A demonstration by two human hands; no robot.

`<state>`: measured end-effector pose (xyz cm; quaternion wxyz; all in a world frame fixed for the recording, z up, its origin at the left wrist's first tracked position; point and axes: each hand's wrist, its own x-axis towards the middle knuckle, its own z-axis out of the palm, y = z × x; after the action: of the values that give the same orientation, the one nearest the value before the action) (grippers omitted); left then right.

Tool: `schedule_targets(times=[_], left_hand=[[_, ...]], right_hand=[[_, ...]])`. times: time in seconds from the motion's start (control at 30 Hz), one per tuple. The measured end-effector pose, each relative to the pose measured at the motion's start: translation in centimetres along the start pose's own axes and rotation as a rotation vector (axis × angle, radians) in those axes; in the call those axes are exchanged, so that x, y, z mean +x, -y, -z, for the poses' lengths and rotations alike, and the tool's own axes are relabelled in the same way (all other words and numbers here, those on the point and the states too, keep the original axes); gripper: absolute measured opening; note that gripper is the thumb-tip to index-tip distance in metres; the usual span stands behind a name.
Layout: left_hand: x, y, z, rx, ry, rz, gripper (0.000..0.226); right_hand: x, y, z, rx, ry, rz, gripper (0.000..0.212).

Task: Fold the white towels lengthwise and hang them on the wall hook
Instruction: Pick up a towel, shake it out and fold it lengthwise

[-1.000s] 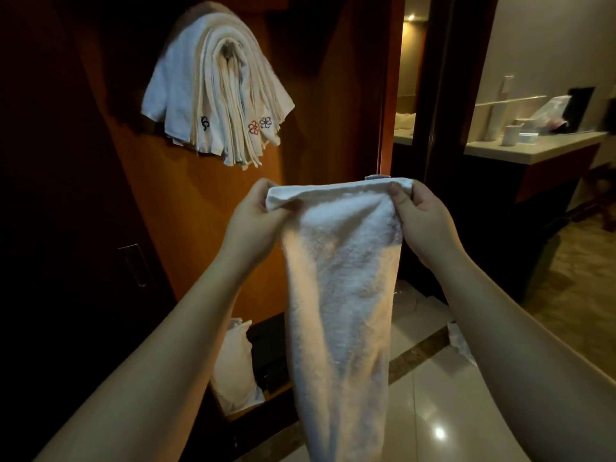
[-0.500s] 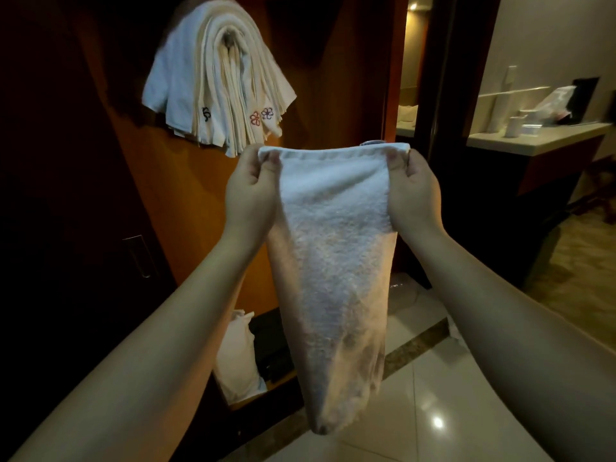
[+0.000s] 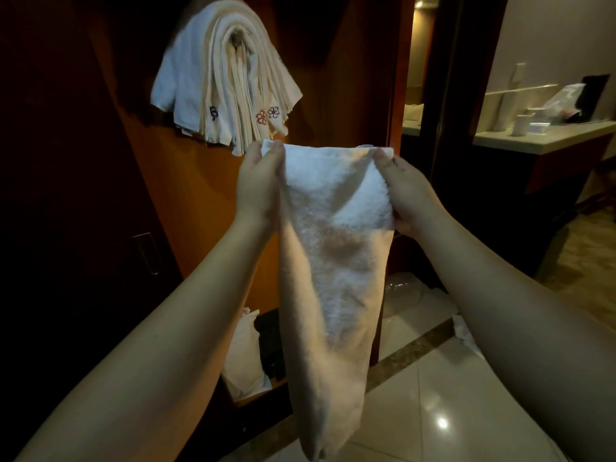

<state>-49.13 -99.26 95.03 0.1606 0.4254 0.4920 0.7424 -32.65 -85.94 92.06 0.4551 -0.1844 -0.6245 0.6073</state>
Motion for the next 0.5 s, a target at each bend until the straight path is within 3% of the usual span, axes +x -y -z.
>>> schedule_targets(times=[0.17, 0.33, 0.5], left_hand=[[0.0, 0.0, 0.2, 0.053, -0.065, 0.002, 0.008], [0.3, -0.1, 1.4, 0.321, 0.047, 0.004, 0.015], [0.3, -0.6, 2.4, 0.293, 0.235, 0.058, 0.047]], right_hand=[[-0.6, -2.0, 0.9, -0.023, 0.221, -0.106, 0.025], [-0.4, -1.2, 1.9, -0.698, 0.002, 0.004, 0.019], [0.4, 0.1, 1.9, -0.884, 0.033, 0.036, 0.012]])
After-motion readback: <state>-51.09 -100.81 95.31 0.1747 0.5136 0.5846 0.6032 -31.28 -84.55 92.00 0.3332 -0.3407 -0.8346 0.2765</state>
